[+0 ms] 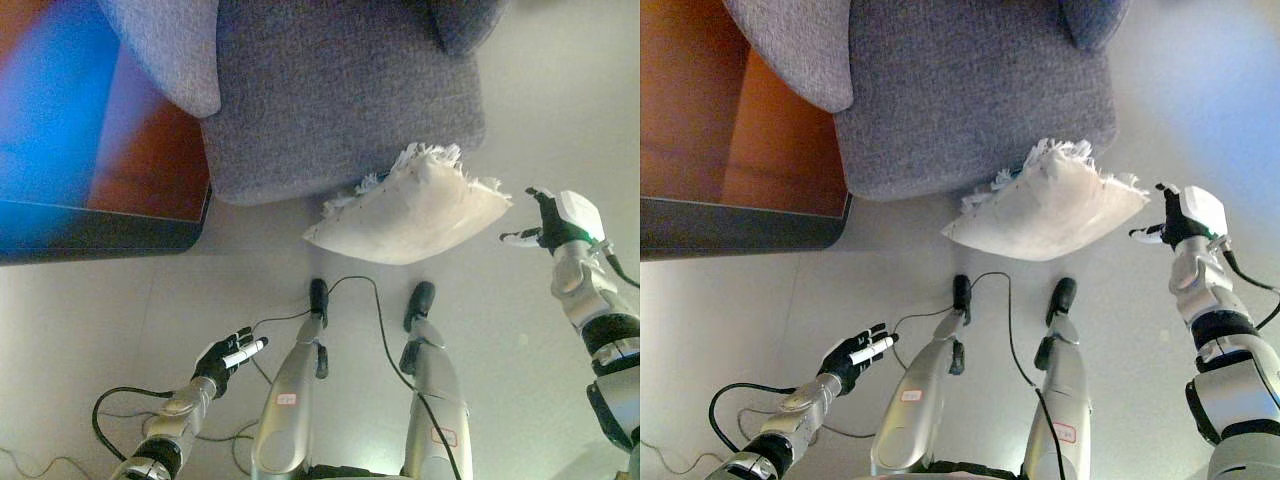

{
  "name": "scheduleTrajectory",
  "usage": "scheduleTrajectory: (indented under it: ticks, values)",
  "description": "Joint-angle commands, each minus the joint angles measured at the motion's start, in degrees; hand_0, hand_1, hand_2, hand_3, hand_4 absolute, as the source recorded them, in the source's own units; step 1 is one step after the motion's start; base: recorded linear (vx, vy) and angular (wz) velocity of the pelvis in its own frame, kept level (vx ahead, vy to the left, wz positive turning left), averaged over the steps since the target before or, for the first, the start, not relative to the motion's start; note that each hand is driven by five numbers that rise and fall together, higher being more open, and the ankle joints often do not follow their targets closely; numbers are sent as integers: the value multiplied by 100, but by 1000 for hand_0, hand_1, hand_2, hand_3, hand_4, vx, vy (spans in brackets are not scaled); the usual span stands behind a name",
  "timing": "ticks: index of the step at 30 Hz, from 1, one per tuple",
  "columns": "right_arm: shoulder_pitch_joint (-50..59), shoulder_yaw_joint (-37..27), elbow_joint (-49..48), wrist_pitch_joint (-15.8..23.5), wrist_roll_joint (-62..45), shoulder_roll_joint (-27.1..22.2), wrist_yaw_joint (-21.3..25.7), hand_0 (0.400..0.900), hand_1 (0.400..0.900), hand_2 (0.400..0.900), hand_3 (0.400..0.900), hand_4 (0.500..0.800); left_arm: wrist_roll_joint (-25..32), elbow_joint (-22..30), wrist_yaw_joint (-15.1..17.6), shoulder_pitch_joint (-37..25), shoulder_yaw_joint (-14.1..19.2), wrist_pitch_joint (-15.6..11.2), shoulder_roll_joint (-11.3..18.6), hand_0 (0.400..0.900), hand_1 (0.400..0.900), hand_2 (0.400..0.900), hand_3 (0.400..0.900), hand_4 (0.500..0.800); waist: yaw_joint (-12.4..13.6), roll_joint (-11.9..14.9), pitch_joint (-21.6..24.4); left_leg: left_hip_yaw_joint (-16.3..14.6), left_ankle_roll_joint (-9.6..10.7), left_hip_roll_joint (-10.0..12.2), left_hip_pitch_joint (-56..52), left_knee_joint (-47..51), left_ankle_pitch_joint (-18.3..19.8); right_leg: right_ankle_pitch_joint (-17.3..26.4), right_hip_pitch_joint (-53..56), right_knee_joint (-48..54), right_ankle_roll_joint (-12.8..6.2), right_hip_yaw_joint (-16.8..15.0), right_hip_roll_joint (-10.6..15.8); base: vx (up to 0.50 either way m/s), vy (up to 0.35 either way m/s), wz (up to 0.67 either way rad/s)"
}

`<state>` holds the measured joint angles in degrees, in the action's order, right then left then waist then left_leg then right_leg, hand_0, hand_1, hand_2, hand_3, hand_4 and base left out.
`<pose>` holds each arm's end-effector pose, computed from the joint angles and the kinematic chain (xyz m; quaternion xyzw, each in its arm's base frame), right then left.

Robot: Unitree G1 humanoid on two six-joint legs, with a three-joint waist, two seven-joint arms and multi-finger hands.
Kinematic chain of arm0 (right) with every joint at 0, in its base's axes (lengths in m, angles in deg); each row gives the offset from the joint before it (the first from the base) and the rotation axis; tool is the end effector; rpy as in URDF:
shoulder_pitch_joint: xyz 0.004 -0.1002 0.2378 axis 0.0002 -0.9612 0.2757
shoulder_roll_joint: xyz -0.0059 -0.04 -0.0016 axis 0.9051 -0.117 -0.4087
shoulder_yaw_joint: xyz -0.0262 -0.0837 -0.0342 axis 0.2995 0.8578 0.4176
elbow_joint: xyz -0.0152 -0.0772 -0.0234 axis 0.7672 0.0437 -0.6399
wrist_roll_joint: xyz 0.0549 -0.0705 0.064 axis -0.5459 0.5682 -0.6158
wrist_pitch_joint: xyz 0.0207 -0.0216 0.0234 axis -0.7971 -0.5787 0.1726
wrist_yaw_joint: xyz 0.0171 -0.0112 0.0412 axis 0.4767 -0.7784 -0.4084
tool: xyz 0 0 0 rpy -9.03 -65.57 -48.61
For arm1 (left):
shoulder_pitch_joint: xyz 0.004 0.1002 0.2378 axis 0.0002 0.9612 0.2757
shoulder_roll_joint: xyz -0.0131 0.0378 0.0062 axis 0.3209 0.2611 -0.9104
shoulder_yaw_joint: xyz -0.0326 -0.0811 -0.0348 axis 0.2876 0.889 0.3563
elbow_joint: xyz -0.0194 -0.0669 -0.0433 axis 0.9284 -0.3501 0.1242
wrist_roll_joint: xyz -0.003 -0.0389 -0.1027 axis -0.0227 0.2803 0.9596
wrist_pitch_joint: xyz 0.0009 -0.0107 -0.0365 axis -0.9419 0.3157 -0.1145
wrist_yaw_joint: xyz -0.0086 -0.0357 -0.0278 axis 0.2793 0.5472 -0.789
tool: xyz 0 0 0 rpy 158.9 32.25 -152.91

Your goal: Pick up the pillow and put it on the sofa.

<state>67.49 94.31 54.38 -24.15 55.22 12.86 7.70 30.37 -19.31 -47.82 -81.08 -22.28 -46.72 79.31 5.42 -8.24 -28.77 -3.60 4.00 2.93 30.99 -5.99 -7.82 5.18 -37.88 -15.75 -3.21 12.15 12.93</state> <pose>0.2973 -0.3314 0.1286 -0.5617 0.0924 -0.1849 0.8011 0.1812 0.2421 -0.0582 -0.0169 0.3172 0.0151 0.9481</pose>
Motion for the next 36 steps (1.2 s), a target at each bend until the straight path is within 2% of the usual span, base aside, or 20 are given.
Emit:
scheduleTrajectory:
  ticks: [1,6,7,17,27,31,35,36]
  values:
    - [454,282,-218,85,1,-965,64,900,900,900,900,800,374,135,-77,657,46,-267,224,900,900,900,900,800,41,-288,-103,-6,-189,-357,654,-763,274,-818,-211,-803,59,152,-307,13,87,9]
    - [900,539,-585,95,-74,-1137,-157,900,900,900,900,800,420,321,-106,813,13,-353,219,900,900,900,900,800,73,-406,-103,18,-199,-367,895,-854,258,-852,-512,-930,89,64,-298,20,63,7]
    - [951,585,-619,112,-75,-1135,-179,900,900,900,900,800,433,337,-109,860,-20,-387,216,900,900,900,900,800,72,-406,-103,41,-167,-389,832,-898,399,-1029,-487,-1035,42,9,-283,77,34,5]
    - [1920,1137,-1064,254,-2,-1141,-575,900,900,900,900,800,634,485,-225,1038,-91,-518,136,900,900,900,900,800,166,-580,-103,54,-129,-400,975,-888,343,-1120,-705,-1171,79,-52,-273,12,57,0]
    - [2420,1371,-1400,316,-242,-1140,-907,900,900,900,900,800,663,642,-326,1230,-124,-624,94,900,900,900,900,800,239,-671,-103,95,-104,-425,944,-820,294,-1183,-706,-1202,118,-59,-284,1,11,1]
    - [2644,1438,-1491,405,-487,-1076,-1285,900,900,900,900,800,674,669,-367,1286,-107,-635,92,900,900,900,900,800,285,-716,-103,133,-87,-434,936,-804,268,-1217,-716,-1241,131,-79,-289,0,0,0]
    - [2706,1418,-1594,315,-813,-1060,-1510,900,900,900,900,800,641,694,-333,1315,-105,-647,84,900,900,900,900,800,296,-721,-103,140,-83,-428,936,-785,257,-1231,-729,-1253,143,-90,-292,0,0,0]
    - [2692,1385,-1600,344,-955,-1063,-1647,596,596,596,596,618,621,701,-352,1342,-81,-663,92,900,900,900,900,800,306,-717,-103,156,-86,-429,948,-785,251,-1235,-740,-1265,149,-99,-301,0,0,0]
